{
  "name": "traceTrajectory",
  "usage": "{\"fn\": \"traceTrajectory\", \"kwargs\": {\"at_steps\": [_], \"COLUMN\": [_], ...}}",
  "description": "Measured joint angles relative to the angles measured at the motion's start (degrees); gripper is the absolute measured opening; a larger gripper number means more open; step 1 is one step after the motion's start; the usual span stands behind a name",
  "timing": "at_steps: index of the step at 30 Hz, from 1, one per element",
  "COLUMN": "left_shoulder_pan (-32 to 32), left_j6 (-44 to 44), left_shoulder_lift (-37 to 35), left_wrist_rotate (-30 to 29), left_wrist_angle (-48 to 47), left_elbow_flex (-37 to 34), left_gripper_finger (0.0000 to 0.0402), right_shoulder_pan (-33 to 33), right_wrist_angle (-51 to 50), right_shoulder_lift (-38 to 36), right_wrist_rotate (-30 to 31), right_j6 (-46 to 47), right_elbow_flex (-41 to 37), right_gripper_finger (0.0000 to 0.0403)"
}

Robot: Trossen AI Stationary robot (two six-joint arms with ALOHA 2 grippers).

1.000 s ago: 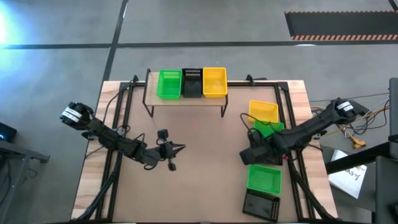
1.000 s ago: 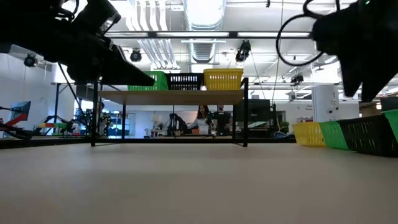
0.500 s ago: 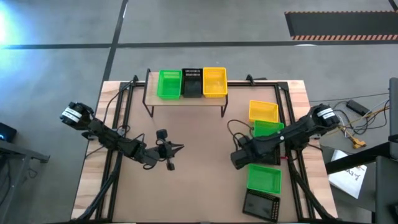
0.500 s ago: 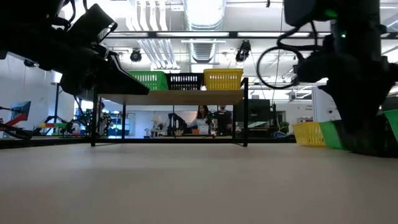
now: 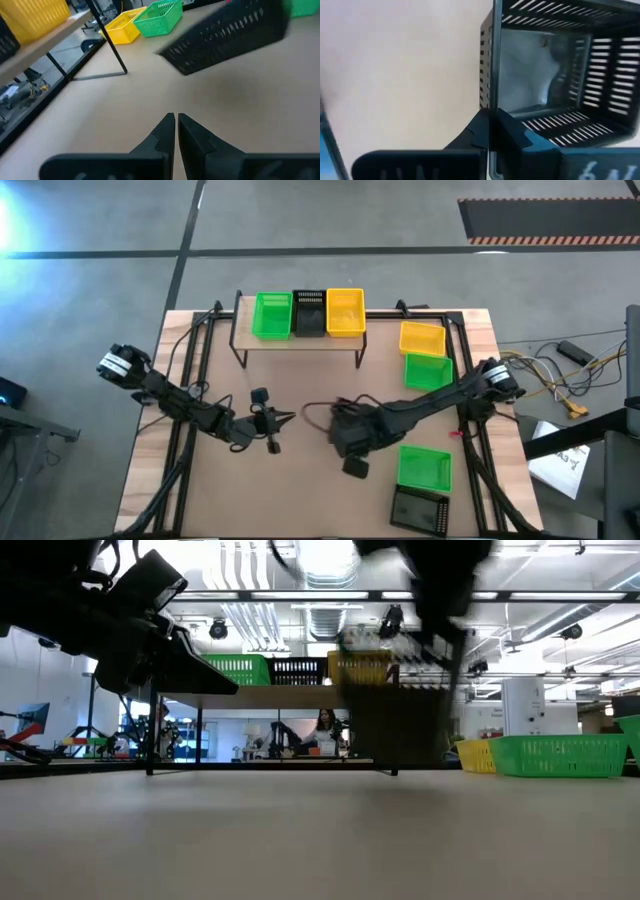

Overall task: Stack baskets on shelf by color
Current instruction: Stack the top black bin on the black bin on the shelf

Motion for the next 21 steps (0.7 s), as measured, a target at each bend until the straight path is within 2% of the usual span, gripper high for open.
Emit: {"fn": "traceTrajectory", "kwargs": {"at_steps": [5, 9, 15, 18, 21], "left_shoulder_pan": [-0.1, -0.18, -0.33, -0.33, -0.37], "left_j6": [-3.71, -6.56, -8.84, -9.75, -9.81], "left_shoulder_lift": [0.02, 0.02, 0.02, 0.02, 0.02], "left_wrist_rotate": [0.0, 0.02, 0.05, 0.11, 0.15], "left_wrist_angle": [-0.04, -0.04, -0.03, -0.03, -0.02], "left_elbow_flex": [-1.8, -3.25, -3.79, -3.87, -3.93], "left_gripper_finger": [0.0005, 0.0005, 0.0005, 0.0005, 0.0005], "right_shoulder_pan": [-1.75, -6.23, -19.28, -26.27, -31.57], "right_wrist_angle": [-0.34, -0.45, -2.52, -6.36, -7.97], "right_shoulder_lift": [3.17, 5.67, 10.48, 13.82, 14.45], "right_wrist_rotate": [9.31, 17.16, 16.63, 15.44, 8.91], "right_j6": [-20.37, -36.93, -58.13, -63.08, -64.53], "right_elbow_flex": [14.33, 25.78, 38.66, 43.27, 41.84], "right_gripper_finger": [0.0013, 0.0012, 0.0012, 0.0012, 0.0012]}}
